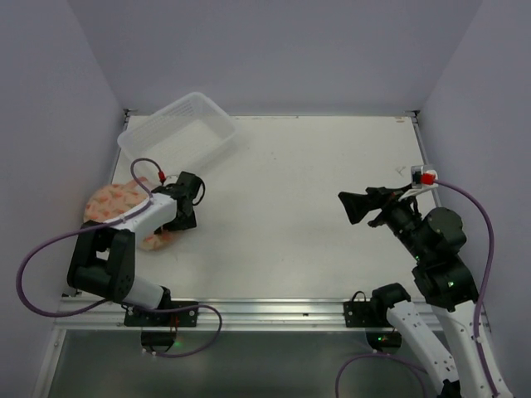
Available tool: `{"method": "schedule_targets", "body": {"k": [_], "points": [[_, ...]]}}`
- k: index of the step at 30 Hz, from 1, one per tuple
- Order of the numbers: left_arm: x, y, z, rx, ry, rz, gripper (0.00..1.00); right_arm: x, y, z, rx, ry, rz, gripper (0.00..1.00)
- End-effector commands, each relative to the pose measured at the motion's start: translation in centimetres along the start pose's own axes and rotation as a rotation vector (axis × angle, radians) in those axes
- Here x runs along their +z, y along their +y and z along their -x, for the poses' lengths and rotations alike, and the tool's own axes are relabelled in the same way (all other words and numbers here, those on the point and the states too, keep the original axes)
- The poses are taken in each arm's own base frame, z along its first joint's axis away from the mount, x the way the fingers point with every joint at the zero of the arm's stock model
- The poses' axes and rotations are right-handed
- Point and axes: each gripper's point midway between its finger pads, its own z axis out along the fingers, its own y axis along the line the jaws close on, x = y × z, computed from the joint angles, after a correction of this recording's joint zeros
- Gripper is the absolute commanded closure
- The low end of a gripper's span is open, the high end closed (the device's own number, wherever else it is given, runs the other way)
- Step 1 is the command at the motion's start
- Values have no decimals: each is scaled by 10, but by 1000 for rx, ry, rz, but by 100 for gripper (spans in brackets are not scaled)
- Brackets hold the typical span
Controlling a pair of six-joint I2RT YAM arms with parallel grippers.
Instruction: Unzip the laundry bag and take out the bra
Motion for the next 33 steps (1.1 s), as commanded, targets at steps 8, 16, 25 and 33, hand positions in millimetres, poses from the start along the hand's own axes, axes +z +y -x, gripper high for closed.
{"method": "schedule_targets", "body": {"k": [8,16,25,33], "points": [[13,-10,-8,-61,1,0,78,-1,3,1,19,-24,21,1],[-41,-91,-39,-4,142,-410,97,-7,4,8,19,-53,14,1],[-171,-249,-51,359,95,-787,97,-20,4,19,12,-92,-12,1],[-224,-354,-66,600,18,-873,87,-35,-2,31,5,-140,-71,1]]}}
